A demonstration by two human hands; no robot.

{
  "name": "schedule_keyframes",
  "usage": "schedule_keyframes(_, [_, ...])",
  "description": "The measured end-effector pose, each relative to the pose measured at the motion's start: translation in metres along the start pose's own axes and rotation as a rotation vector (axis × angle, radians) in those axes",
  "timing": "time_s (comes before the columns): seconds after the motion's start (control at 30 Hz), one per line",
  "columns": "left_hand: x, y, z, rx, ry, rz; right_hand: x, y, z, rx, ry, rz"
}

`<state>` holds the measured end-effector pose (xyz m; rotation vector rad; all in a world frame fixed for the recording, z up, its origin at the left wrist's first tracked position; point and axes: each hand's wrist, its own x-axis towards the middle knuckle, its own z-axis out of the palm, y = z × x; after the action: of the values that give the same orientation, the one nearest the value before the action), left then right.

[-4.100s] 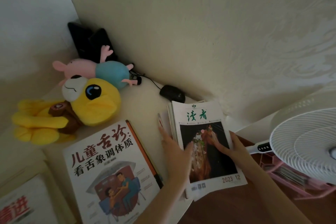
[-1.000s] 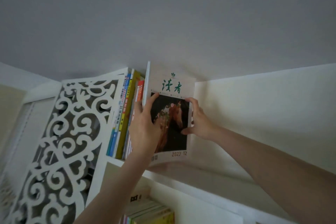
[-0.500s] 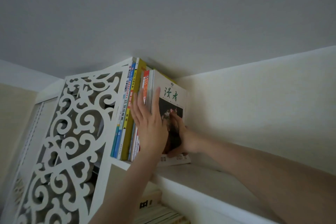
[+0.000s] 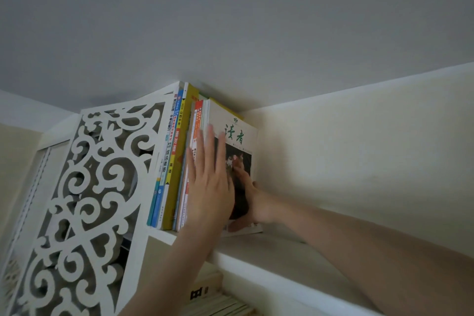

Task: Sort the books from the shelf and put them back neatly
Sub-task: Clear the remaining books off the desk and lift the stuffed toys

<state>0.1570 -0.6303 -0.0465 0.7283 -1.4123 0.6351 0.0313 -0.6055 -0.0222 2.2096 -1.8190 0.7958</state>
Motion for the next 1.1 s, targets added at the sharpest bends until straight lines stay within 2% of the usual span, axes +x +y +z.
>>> schedule_keyframes(0.07, [-0.002, 0.001, -0.003, 0.176, -0.200, 0.136, 0.001, 0.000, 0.001, 0.020, 0.022, 0.009])
schedule_keyframes(0.13, [-0.002, 0.003, -0.009, 0.338, -0.355, 0.147, -0.001, -0.002, 0.001, 0.076, 0.021, 0.010])
schedule_keyframes(0.3, [0.002, 0.008, -0.019, 0.255, -0.341, 0.100, -0.021, -0.016, -0.009, 0.162, 0.005, 0.138])
schedule_keyframes(0.43, [0.004, 0.012, -0.034, -0.037, -0.106, 0.116, -0.053, -0.027, -0.038, 0.138, -0.052, 0.233])
schedule_keyframes(0.47, [0.004, 0.017, -0.040, -0.107, -0.092, 0.084, -0.063, -0.029, -0.047, 0.145, -0.057, 0.258])
schedule_keyframes(0.6, [0.003, 0.064, -0.079, -0.629, -0.222, -0.128, -0.118, -0.032, -0.082, 0.123, -0.054, 0.332])
schedule_keyframes(0.77, [0.003, 0.146, -0.127, -1.027, -0.438, -0.156, -0.212, -0.035, -0.134, 0.098, 0.005, 0.416])
schedule_keyframes(0.93, [-0.001, 0.245, -0.172, -1.287, -0.606, 0.012, -0.332, -0.044, -0.194, -0.018, 0.076, 0.558])
schedule_keyframes(1.1, [-0.023, 0.350, -0.241, -1.578, -0.662, 0.177, -0.470, -0.086, -0.243, -0.212, 0.241, 0.698])
